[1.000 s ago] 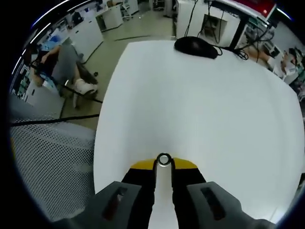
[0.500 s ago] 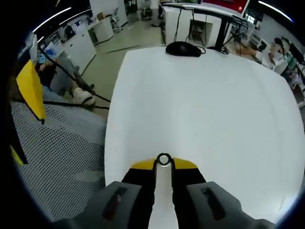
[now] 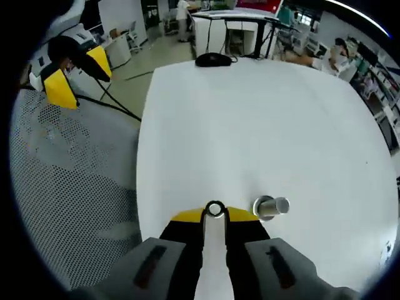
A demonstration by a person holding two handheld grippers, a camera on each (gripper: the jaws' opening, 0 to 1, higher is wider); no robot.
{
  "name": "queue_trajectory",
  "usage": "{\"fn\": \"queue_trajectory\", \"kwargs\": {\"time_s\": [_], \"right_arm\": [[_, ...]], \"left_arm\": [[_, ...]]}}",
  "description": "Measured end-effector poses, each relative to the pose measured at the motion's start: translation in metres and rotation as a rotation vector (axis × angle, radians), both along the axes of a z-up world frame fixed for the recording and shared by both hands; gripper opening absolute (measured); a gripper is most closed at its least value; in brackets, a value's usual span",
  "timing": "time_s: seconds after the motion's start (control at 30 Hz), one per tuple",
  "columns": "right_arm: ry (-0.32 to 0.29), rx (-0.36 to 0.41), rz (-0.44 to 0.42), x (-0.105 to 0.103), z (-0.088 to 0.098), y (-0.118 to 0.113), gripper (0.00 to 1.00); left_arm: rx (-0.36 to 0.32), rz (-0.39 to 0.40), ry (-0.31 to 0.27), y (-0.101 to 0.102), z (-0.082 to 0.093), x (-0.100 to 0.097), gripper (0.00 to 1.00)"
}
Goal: Place the washer onto the threaded stud by aligning its center hole with the stud, sliding it down to the base, and recovering from edge contact or off-axis alignment until the washer reaches the visible bottom stop.
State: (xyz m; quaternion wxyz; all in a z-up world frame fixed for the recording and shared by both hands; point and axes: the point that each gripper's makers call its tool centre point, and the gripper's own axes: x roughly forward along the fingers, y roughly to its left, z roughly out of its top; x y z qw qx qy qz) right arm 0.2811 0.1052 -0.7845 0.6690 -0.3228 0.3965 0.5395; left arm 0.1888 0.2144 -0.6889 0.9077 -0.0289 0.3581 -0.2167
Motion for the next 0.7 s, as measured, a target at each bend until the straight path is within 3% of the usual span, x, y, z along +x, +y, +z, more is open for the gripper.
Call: {"fn": "queue_trajectory", "kwargs": {"time_s": [0.43, 0.7], "right_arm": [[-0.075, 0.005, -0.143, 0.041, 0.020, -0.070, 0.13], [-0.110, -0.014, -0.173, 0.054, 0.019, -0.086, 0.13]], "left_arm": [[0.025, 0.007, 0.010, 0.003, -0.004, -0.001, 0.23], [0.028, 0.019, 0.006, 0.006, -0.003, 0.000, 0.22]]}}
